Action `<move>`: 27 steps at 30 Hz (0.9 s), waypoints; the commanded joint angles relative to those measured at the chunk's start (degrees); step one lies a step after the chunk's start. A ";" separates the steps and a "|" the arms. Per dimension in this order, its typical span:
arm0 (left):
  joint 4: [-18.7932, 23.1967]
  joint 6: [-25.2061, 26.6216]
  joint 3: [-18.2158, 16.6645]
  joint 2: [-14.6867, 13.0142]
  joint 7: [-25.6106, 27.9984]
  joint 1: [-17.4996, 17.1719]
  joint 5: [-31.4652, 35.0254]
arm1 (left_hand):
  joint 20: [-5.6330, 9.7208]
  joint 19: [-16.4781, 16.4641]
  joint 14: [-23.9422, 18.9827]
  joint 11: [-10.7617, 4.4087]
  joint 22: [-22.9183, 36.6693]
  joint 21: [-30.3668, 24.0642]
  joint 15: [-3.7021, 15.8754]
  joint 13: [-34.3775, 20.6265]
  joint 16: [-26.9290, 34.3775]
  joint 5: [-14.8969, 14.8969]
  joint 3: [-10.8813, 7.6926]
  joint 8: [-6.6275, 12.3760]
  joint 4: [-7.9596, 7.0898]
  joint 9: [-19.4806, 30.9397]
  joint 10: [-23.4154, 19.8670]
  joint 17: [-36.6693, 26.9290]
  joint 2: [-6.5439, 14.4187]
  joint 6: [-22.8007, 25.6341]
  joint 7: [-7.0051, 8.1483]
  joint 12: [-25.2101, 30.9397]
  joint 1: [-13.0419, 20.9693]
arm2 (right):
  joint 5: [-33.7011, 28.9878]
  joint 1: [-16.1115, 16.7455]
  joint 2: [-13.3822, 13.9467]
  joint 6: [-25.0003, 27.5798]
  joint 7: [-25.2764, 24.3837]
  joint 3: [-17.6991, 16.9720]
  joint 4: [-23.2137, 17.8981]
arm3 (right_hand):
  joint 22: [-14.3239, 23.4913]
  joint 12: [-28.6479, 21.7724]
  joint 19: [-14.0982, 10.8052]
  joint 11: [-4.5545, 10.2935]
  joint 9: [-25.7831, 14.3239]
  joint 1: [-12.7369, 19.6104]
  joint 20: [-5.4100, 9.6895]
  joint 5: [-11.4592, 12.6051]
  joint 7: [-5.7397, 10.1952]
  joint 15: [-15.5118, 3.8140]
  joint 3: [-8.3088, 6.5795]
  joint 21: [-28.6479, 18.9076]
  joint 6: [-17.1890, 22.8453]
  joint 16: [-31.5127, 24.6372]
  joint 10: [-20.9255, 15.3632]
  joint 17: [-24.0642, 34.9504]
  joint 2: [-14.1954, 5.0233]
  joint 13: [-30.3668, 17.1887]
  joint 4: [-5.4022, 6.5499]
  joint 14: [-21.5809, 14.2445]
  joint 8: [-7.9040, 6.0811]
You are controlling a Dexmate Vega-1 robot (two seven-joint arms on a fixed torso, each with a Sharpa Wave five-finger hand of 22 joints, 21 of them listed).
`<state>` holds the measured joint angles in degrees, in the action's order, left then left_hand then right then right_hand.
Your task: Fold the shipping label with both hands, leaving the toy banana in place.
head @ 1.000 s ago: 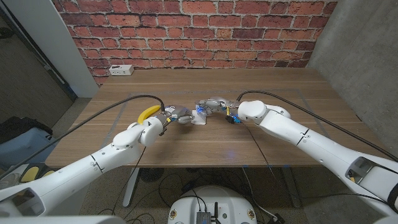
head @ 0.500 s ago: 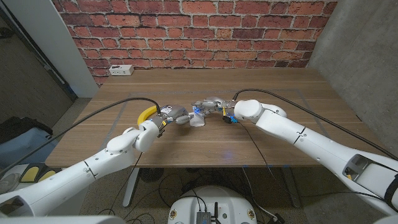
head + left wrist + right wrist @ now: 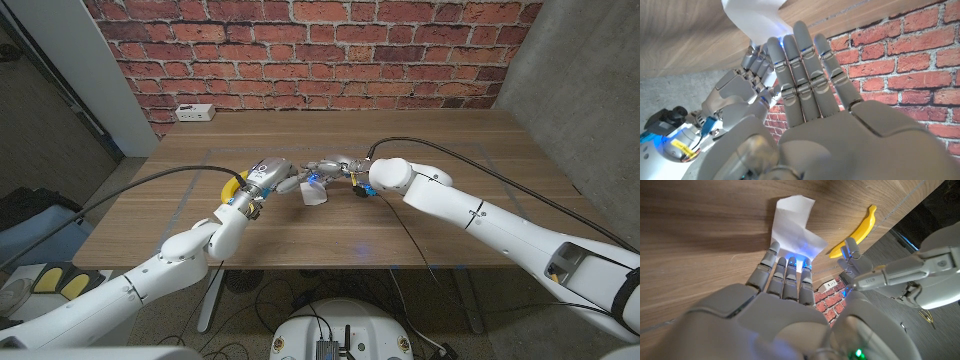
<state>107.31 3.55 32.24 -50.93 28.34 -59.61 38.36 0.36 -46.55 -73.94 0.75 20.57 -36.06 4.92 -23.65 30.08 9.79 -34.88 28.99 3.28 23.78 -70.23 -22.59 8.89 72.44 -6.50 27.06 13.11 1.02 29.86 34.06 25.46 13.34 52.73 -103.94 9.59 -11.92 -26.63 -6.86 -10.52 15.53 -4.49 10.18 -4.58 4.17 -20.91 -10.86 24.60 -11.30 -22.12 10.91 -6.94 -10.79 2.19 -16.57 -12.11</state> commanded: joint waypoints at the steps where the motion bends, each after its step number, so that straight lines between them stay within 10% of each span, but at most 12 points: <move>1: -1.65 -3.82 -1.83 1.59 9.69 -2.10 1.97 | 2.21 -2.98 -7.01 -0.77 7.41 -10.37 0.67 -13.98 13.48 0.54 -2.50 12.03 2.53 13.57 -7.93 -11.89 -0.21 2.76 0.32 8.78 3.47 | -1.89 -0.69 -0.89 1.53 0.75 1.11 0.38 | 0.18 -0.35 -0.69 -0.12 -0.20 -0.37 0.14 0.42 0.23 -0.42 -0.08 -0.40 0.63 -0.36 -0.66 0.08 -0.04 -0.18 0.13 -0.52 -0.30; 5: -4.27 -6.23 -2.21 3.71 19.56 -2.98 3.86 | 3.70 -5.25 -7.93 -0.61 12.01 -19.40 0.91 -29.59 30.59 3.60 -9.52 20.70 6.32 21.24 -10.99 -21.09 0.11 4.95 0.47 23.21 10.58 | -2.46 -0.75 -0.92 2.34 0.46 1.27 0.24 | 0.17 -0.21 -0.76 -0.48 -0.20 -0.41 0.15 0.46 -0.04 -0.29 -0.11 -0.39 0.61 -0.27 -0.50 0.03 -0.07 -0.18 0.15 -0.47 -0.20; 7: -5.52 -7.07 -2.27 4.70 24.09 -3.16 4.99 | 4.70 -5.87 -7.71 -1.16 11.82 -24.32 0.17 -41.41 39.16 4.85 -11.98 28.64 5.29 29.68 -9.56 -26.69 -0.39 4.40 0.89 33.13 10.51 | -2.82 -0.90 -0.97 2.78 0.55 1.54 0.07 | 0.17 -0.19 -0.81 -0.58 -0.20 -0.42 0.07 0.47 -0.18 -0.18 -0.12 -0.40 0.56 -0.25 -0.51 0.01 -0.06 -0.18 0.14 -0.48 -0.14; 9: -6.99 -8.46 -2.18 5.57 28.21 -3.04 5.67 | 4.79 -6.20 -7.46 -1.04 11.19 -25.60 0.56 -44.72 41.61 5.05 -12.59 31.01 5.12 32.61 -9.20 -28.48 -0.12 3.91 1.17 35.09 10.43 | -2.95 -0.96 -1.01 2.83 0.71 1.71 -0.05 | 0.17 -0.16 -0.81 -0.58 -0.20 -0.42 0.07 0.48 -0.19 -0.17 -0.13 -0.39 0.62 -0.25 -0.49 -0.01 -0.05 -0.18 0.13 -0.53 -0.13; 18: -9.85 -13.89 -1.51 5.78 35.21 -2.26 6.70 | 5.48 -4.65 -6.33 -1.33 9.45 -28.33 0.65 -43.75 40.16 4.40 -13.50 28.42 4.95 25.32 -7.86 -24.43 -0.52 3.81 1.17 35.63 9.68 | -6.42 -1.83 -0.92 5.73 1.04 3.98 -2.22 | 0.15 -0.24 -0.70 0.32 -0.17 -0.70 0.45 0.60 1.07 -1.33 -0.25 -0.24 1.76 -0.05 -1.34 -0.09 -0.31 -0.16 0.34 -0.48 -0.20; 23: -13.72 -23.53 -11.00 14.50 35.66 -5.86 13.29 | 5.81 -3.70 -6.07 -1.74 8.20 -30.04 1.15 -37.97 36.99 3.58 -13.81 26.42 4.88 19.71 -8.08 -18.75 -0.70 4.09 1.51 30.90 8.81 | -8.19 -2.03 -0.82 7.80 1.14 5.01 -3.61 | 0.14 0.28 -0.13 0.65 -0.14 -0.68 0.72 0.71 1.74 -1.22 -0.67 -0.02 1.17 0.25 -0.44 -0.12 -1.02 -0.15 0.51 0.15 0.30; 27: -13.04 -22.30 -10.70 13.82 34.57 -6.24 12.78 | 5.32 -0.11 -4.61 -2.00 7.19 -30.72 1.37 -33.49 33.84 2.63 -13.79 24.71 4.38 17.12 -5.96 -14.37 -0.33 1.24 1.79 26.17 7.85 | -9.53 -2.01 -0.69 9.35 0.96 5.67 -4.66 | 0.14 0.58 0.31 0.83 -0.13 -0.19 0.90 0.79 2.44 -1.48 -1.29 0.11 0.37 0.39 0.13 -0.22 -1.60 -0.15 0.30 0.41 0.77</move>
<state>97.15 -11.97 26.53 -41.96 59.26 -63.60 47.15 6.02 -48.94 -79.89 -1.10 28.27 -66.22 6.17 -60.10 66.04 12.98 -48.50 54.54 8.14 42.14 -77.55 -39.69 8.43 75.64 -4.74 56.31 21.92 -5.24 28.21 33.23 31.27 14.24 56.48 -106.20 9.60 -11.45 -26.75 -6.15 -10.52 14.80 -3.82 10.63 -2.72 2.84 -21.40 -10.86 25.36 -11.06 -22.58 10.63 -7.72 -10.78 2.57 -16.46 -11.65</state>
